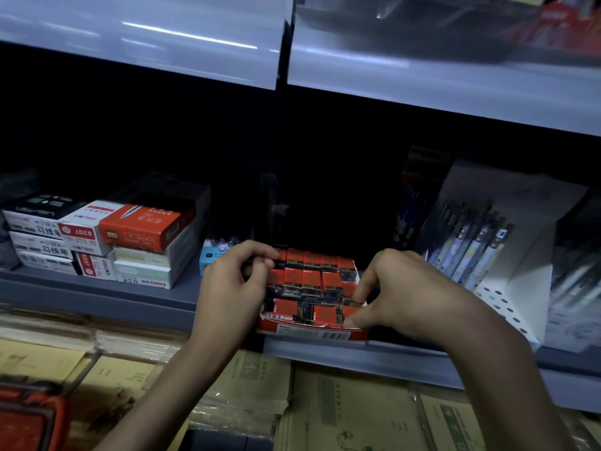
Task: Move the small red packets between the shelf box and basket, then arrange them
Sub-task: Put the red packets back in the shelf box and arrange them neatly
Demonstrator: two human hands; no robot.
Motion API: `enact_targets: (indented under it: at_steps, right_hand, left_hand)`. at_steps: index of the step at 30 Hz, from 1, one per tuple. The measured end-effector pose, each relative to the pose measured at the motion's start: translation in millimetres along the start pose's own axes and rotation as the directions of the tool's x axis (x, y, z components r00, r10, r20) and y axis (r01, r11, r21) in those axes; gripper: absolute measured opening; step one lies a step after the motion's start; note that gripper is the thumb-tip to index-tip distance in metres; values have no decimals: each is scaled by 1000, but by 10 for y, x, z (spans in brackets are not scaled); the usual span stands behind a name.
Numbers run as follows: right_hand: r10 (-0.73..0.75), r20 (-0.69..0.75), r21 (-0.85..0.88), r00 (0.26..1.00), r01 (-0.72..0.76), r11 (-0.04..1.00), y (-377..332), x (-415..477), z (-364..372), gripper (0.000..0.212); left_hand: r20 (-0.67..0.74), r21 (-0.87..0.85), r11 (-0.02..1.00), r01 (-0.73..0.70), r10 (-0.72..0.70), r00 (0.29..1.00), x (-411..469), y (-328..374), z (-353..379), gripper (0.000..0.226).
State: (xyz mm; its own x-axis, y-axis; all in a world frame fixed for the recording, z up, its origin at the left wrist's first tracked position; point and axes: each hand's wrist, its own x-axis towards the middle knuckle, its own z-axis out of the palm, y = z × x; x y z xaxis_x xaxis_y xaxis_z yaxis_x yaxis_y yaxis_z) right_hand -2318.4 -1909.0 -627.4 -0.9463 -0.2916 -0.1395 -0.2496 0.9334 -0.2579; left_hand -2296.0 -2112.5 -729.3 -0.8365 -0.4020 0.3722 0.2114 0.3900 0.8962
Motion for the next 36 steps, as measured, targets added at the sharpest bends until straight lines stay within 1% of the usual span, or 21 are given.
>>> enact_targets:
  at_steps: [3,7,10,15,18,21,22,26,28,32,34,36]
  right_hand:
    - [-6,-6,-47,1000,6,999,-19,11,12,30]
    - [-25,76,33,997,23,999,16,13,-24,25]
    - [-1,108,38,994,-3,999,25,19,-60,37]
    - [28,154,2,988,-28,1000,-31,39,-112,47]
    - [26,141,-32,990,-22,999,-69,45,-114,41]
    - [-29,119,-34,992,34,999,-73,51,-80,30]
    - [-34,118,-27,992,38,999,-72,45,-71,30]
    - [9,96,-53,995,-4,999,-66,11,-86,38]
    - [0,100,-70,995,8,998,-84,-1,-87,37]
    - [0,120,-103,993,12,995,-180,-50,-84,46]
    - [7,123,-93,992,5,996,-188,-67,-93,44]
    - [-3,128,-81,992,14,997,-143,-68,-83,36]
  left_hand:
    - [1,-6,1000,-1,1,1000,-1,8,1,23]
    - [-8,1,1000,-6,6,1000,6,3,7,24]
    - [-1,-9,1000,-3,3,1000,-5,3,8,23]
    - [-2,-7,1000,-1,1,1000,-2,-4,9,24]
    - [6,-9,1000,5,-5,1000,0,-1,8,24]
    - [8,-15,1000,6,-6,1000,-1,4,1,23]
    - [7,-16,1000,3,-3,1000,-3,6,0,23]
    - [4,-14,1000,-6,6,1000,0,5,4,23]
    - [1,-15,1000,-12,12,1000,-1,7,7,24]
    - [-8,-8,1000,-15,15,1000,-6,9,3,24]
    - [-9,-11,1000,-7,7,1000,-3,7,1,24]
    - [-5,-10,1000,-1,1,1000,-2,7,-3,23]
